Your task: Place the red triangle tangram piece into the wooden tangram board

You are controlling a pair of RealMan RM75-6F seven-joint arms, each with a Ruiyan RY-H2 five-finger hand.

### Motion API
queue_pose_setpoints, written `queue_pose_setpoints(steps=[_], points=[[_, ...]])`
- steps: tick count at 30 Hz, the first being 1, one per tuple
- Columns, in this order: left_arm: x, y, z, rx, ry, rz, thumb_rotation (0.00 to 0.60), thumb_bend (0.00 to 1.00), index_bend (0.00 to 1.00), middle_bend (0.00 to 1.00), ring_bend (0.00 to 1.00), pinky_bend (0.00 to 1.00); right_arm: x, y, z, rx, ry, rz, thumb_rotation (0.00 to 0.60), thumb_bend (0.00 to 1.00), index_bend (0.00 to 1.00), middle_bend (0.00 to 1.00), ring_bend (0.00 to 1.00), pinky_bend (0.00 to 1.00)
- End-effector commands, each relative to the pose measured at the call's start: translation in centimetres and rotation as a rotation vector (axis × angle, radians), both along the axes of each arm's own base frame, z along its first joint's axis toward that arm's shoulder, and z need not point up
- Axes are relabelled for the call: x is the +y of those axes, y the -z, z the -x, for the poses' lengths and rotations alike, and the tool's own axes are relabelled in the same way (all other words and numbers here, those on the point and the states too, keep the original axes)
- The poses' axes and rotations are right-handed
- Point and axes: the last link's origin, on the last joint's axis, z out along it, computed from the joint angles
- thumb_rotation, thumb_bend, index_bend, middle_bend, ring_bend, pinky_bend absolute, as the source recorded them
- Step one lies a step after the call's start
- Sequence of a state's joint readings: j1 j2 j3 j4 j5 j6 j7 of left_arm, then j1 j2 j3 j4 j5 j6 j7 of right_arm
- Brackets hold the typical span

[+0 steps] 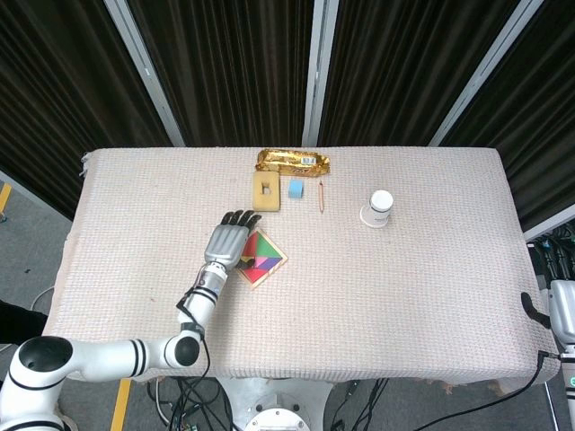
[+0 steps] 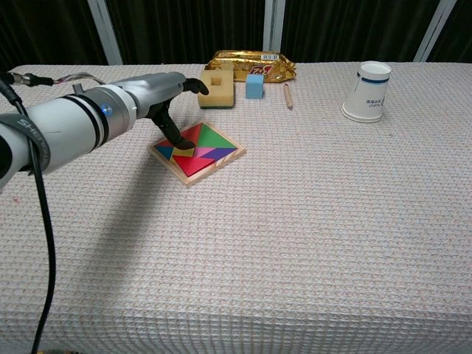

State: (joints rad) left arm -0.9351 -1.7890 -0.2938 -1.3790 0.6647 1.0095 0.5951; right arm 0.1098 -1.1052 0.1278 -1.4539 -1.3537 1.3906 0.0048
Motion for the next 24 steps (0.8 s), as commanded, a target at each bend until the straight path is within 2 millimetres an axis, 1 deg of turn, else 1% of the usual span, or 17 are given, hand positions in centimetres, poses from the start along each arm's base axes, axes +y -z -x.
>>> queue_pose_setpoints(steps=[1, 5, 9, 15, 18, 20, 21, 22, 24], points=[[-0.2, 0.2, 0.1, 0.005, 0.000, 0.008, 0.600, 0.22, 0.12, 0.06, 0.00, 0.07, 0.0, 0.0, 0.0, -0.001, 0.000, 0.000, 0.600, 0.28, 0.00, 0.00, 0.00, 0.00], [-0.5, 0.5, 0.2, 0.013, 0.002, 0.024, 0.600, 0.19, 0.12, 0.06, 0.00, 0.07, 0.0, 0.0, 0.0, -0.001, -0.001, 0.001, 0.600, 0.30, 0.00, 0.00, 0.00, 0.00], [-0.8, 0.5, 0.2, 0.018, 0.011, 0.033, 0.600, 0.18, 0.12, 0.06, 0.00, 0.07, 0.0, 0.0, 0.1, -0.001, -0.001, 0.000, 0.600, 0.30, 0.00, 0.00, 0.00, 0.00], [-0.7, -0.1, -0.1, -0.006, 0.013, 0.012, 0.600, 0.17, 0.11, 0.06, 0.00, 0.07, 0.0, 0.1, -0.1, 0.000, -0.006, -0.002, 0.600, 0.30, 0.00, 0.00, 0.00, 0.00], [-0.5, -1.4, -0.4, -0.044, 0.014, -0.023, 0.600, 0.17, 0.12, 0.06, 0.00, 0.07, 0.0, 0.0, -0.2, 0.001, -0.011, 0.002, 0.600, 0.30, 0.00, 0.00, 0.00, 0.00], [-1.1, -3.0, -0.1, -0.081, 0.019, -0.064, 0.600, 0.16, 0.12, 0.06, 0.00, 0.07, 0.1, -0.1, -0.3, 0.000, -0.017, 0.005, 0.600, 0.30, 0.00, 0.00, 0.00, 0.00], [-1.5, -3.7, 0.3, -0.094, 0.022, -0.082, 0.600, 0.16, 0.12, 0.06, 0.00, 0.07, 0.1, -0.1, -0.4, 0.001, -0.021, 0.007, 0.600, 0.30, 0.00, 0.00, 0.00, 0.00], [-2.3, -4.8, 1.2, -0.107, 0.025, -0.103, 0.600, 0.16, 0.12, 0.06, 0.00, 0.07, 0.2, -0.2, -0.5, 0.003, -0.024, 0.007, 0.600, 0.30, 0.00, 0.00, 0.00, 0.00], [-3.8, -6.1, 3.1, -0.115, 0.037, -0.128, 0.600, 0.15, 0.12, 0.06, 0.00, 0.07, 0.3, -0.2, -0.6, 0.006, -0.027, 0.005, 0.600, 0.30, 0.00, 0.00, 0.00, 0.00]])
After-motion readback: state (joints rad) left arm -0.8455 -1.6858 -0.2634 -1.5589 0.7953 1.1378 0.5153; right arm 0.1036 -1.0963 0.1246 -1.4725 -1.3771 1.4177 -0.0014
